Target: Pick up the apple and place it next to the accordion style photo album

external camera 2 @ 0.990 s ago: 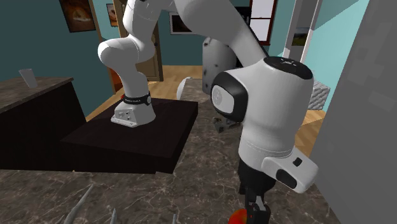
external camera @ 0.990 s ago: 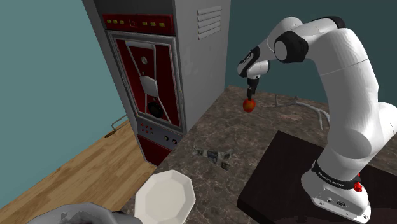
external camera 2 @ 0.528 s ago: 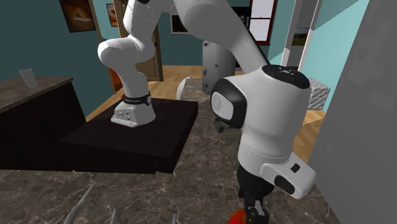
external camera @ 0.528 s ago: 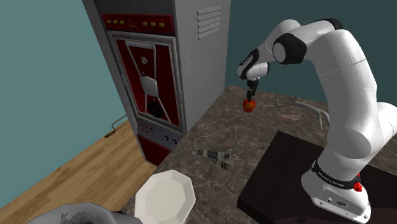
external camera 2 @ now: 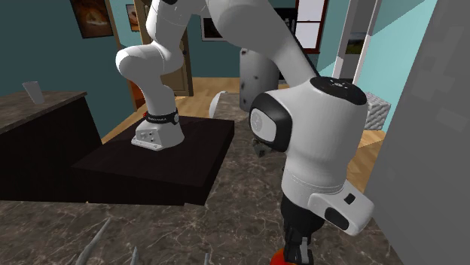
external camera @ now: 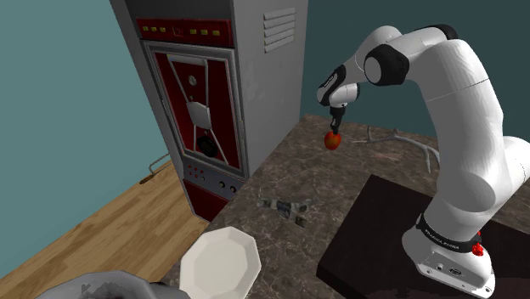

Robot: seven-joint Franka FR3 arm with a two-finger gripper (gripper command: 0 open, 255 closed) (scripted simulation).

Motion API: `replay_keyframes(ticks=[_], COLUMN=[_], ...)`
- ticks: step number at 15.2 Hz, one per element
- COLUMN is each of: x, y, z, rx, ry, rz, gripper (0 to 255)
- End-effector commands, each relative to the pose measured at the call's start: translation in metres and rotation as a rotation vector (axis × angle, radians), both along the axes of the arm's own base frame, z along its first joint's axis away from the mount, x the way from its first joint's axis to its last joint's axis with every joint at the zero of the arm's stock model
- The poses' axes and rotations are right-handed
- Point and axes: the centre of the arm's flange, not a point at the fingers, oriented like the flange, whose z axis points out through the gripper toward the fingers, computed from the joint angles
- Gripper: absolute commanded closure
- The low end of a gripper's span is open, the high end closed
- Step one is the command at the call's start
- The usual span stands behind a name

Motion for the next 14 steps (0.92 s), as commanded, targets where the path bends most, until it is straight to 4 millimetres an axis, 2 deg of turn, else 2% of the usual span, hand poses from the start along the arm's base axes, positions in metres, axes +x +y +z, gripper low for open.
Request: replay_keyframes(ticks=[1, 4, 14], x=[0.000, 0.000, 0.000], y=[0.000, 0.000, 0.000], z=[0.000, 0.000, 0.053], rx=[0.000, 0.000, 0.000], ry=[0.000, 0.000, 0.000], rz=[0.000, 0.000, 0.000], gripper=[255, 255, 255])
